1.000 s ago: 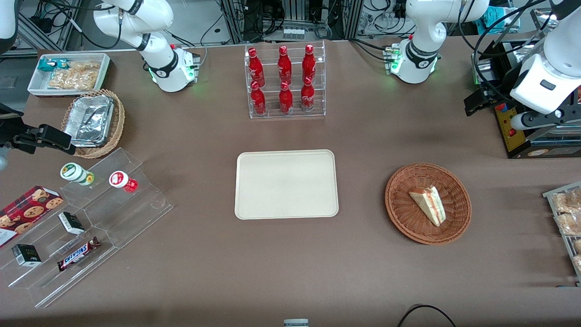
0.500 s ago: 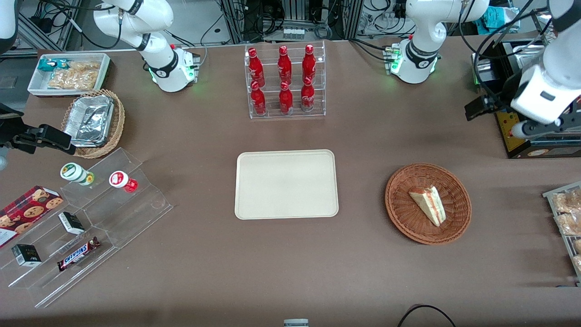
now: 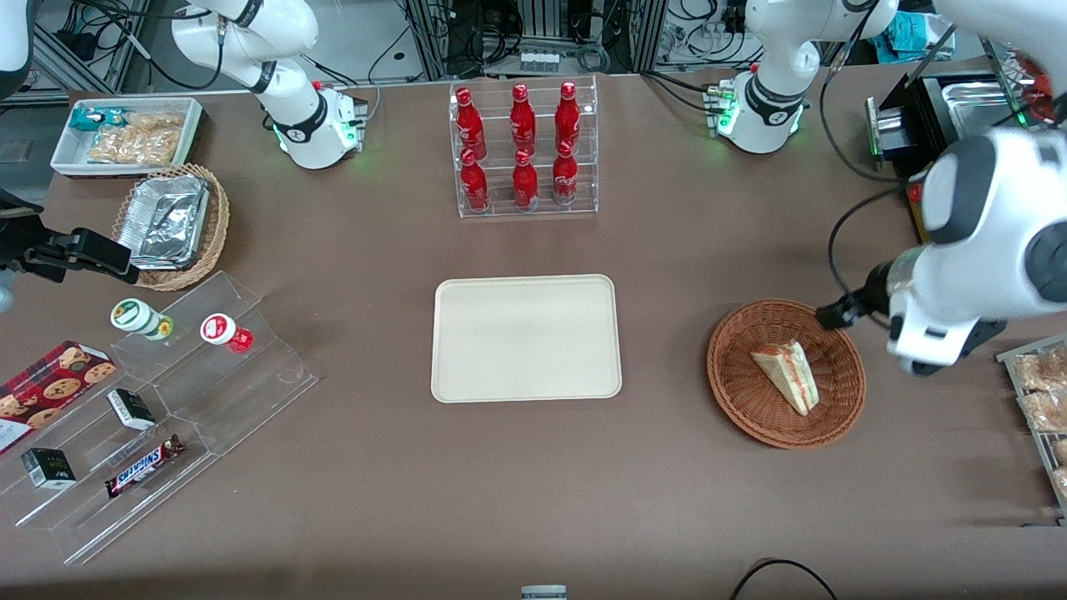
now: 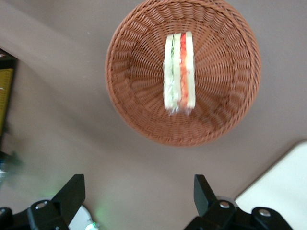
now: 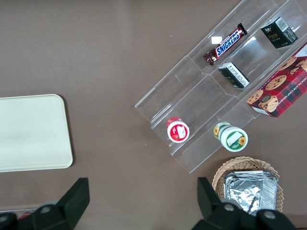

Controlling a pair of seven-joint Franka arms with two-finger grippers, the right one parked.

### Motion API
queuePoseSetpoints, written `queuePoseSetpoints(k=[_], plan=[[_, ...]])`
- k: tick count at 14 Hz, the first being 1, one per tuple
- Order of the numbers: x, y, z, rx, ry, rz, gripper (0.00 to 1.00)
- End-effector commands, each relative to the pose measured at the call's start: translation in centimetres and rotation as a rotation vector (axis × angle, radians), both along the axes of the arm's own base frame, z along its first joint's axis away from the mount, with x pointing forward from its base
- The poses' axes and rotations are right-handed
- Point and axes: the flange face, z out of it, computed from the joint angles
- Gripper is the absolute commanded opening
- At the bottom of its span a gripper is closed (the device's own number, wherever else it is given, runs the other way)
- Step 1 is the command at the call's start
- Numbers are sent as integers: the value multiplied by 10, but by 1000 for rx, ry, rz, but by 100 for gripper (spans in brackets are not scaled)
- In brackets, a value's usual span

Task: Place sandwich from basket to tray
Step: 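Lower the left gripper onto the wrapped sandwich and close on it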

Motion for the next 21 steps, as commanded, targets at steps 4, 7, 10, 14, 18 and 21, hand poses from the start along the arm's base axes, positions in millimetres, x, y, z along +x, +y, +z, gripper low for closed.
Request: queuePoseSetpoints(k=[4, 7, 10, 14, 18, 21], plan=[[24, -2, -87, 26, -43, 102, 100], [11, -1, -138, 17, -96, 110, 100], [-3, 13, -174, 23, -122, 126, 100], [-9, 16, -195, 24, -119, 128, 69], [1, 13, -179, 29, -147, 174, 22], [11, -28, -127, 32, -129, 139, 23]])
